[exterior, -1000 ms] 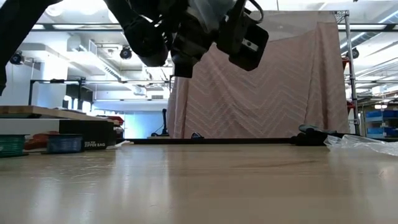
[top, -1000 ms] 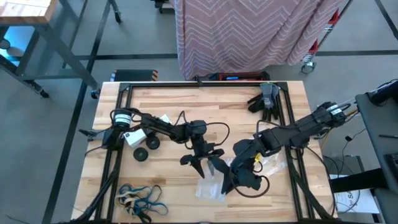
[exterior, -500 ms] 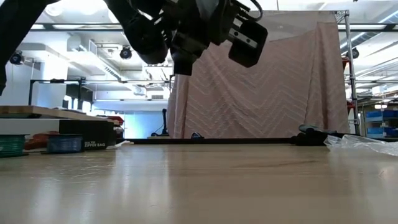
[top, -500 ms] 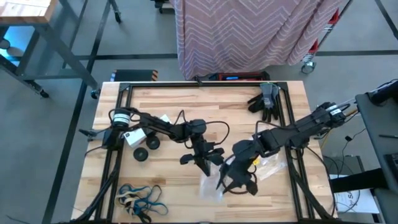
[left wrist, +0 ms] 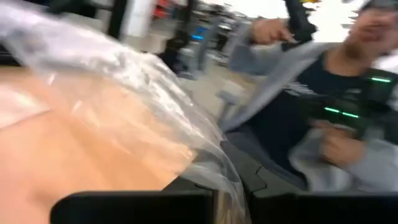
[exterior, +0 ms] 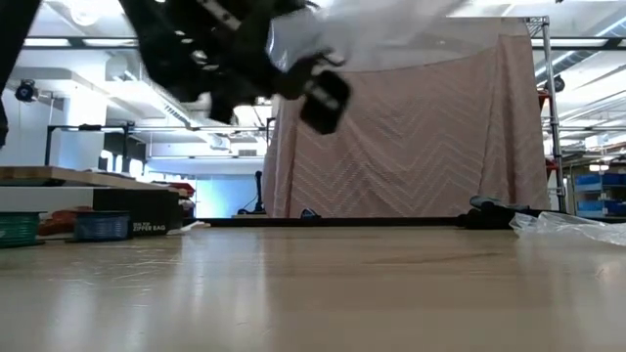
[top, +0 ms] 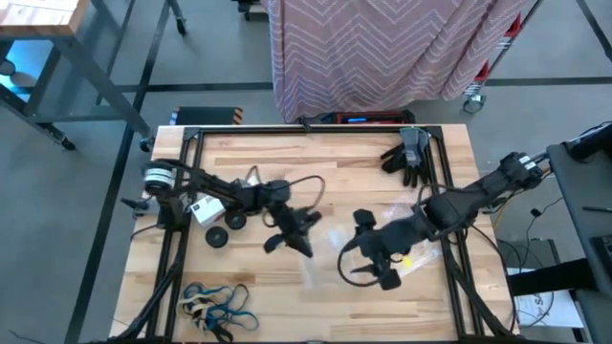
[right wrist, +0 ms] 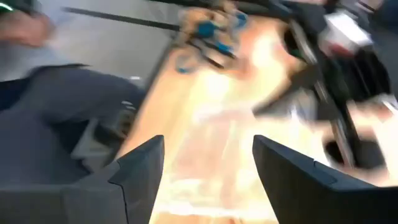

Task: Sort rubber bands
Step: Open the transparent zip bag

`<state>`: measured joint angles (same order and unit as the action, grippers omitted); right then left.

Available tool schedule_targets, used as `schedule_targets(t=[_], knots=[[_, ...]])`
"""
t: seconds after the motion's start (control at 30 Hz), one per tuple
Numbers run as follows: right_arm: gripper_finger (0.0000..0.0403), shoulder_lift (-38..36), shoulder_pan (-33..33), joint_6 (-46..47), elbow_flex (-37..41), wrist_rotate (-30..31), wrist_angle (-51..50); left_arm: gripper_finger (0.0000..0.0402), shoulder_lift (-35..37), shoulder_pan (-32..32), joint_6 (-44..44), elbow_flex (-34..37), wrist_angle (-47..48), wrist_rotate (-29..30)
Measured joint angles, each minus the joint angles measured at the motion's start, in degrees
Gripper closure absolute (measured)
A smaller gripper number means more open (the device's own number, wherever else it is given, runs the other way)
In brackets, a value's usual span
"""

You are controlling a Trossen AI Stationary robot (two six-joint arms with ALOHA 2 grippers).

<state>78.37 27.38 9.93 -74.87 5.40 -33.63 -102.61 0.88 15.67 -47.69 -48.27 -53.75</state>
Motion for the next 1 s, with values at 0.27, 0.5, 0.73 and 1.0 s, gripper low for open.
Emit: schedule_targets(t=[0.27, 0.5, 0.73, 1.0], knots=[[0.0209, -1.61, 4.65, 17.1, 16.45, 26.14, 17.17, 0.0402, 16.65, -3.3, -1.63, 16.37, -0.15, 17.4], [0.0219, 1.14, 4.37, 26.55, 32.46, 24.6, 52.85, 0.0402, 28.09, -5.27, -2.0, 22.68, 0.85, 22.82], [0.0226, 5.75, 3.35, 27.71, 36.5, 24.17, 71.57, 0.0402, 34.08, -5.35, -3.82, 23.81, 5.72, 26.37], [0.025, 9.77, 0.42, 33.59, 33.47, 24.46, 71.99, 0.0402, 33.76, -5.39, -4.95, 22.68, 6.26, 27.83]])
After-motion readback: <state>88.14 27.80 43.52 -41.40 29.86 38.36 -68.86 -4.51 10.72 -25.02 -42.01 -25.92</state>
